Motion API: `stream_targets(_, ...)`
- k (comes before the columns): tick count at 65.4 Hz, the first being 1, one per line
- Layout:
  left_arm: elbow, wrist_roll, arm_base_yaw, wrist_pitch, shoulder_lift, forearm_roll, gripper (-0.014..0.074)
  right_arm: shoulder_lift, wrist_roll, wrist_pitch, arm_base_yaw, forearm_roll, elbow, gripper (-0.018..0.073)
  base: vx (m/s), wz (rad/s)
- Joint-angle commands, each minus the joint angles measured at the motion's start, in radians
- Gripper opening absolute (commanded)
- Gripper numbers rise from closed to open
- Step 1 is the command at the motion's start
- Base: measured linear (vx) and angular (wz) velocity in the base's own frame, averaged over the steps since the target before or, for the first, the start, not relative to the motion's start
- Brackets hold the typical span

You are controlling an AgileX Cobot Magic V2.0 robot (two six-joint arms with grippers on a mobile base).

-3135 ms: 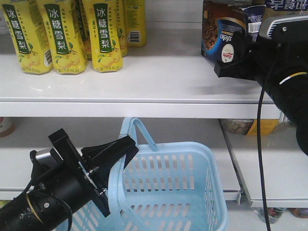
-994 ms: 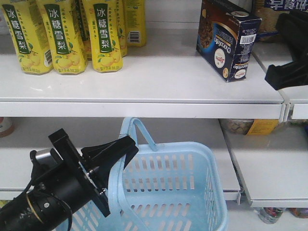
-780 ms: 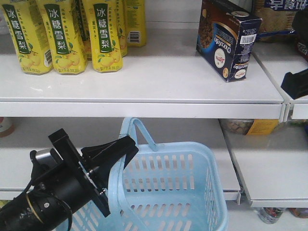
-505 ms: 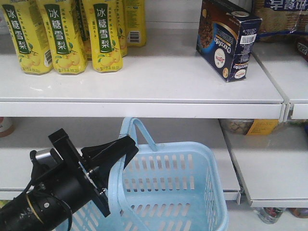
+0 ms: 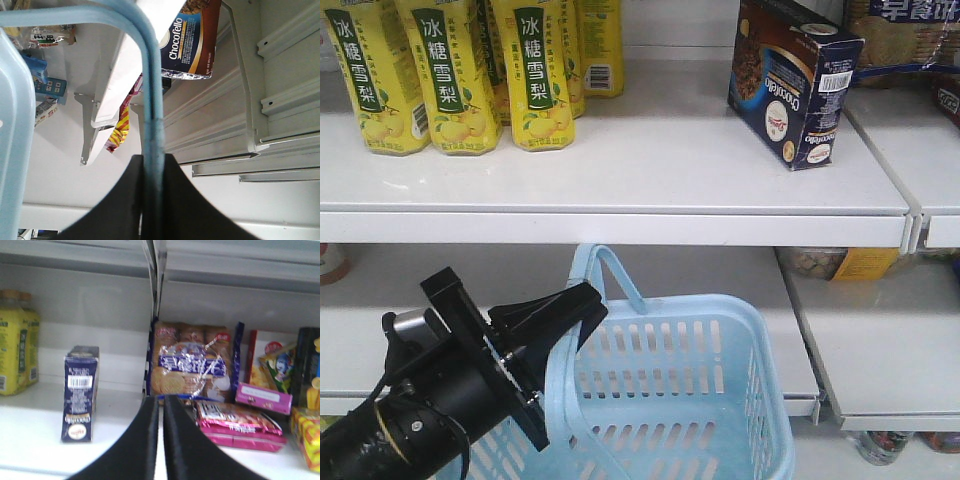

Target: Left arm holds basket, right arm returns cookies

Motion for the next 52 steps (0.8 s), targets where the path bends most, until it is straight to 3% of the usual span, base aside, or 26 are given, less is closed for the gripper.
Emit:
stream_targets(1, -0.038, 0.014, 0.009, -0.211, -0.032, -0.048, 0.0, -0.047, 0.002, -0.047, -0.008, -0.007, 0.016, -0.0006, 0.0, 0.0)
stream_targets(20, -0.038, 0.014, 0.009, -0.211, -0.032, -0.048, 0.0, -0.089, 0.006, 0.12, -0.008, -0.004, 0.03, -0.0006, 0.0, 0.0)
stream_targets(52, -0.038, 0.014, 0.009, -0.211, -0.032, -0.048, 0.0, -0.089, 0.006, 0.138, -0.008, -0.004, 0.03, -0.0006, 0.0, 0.0)
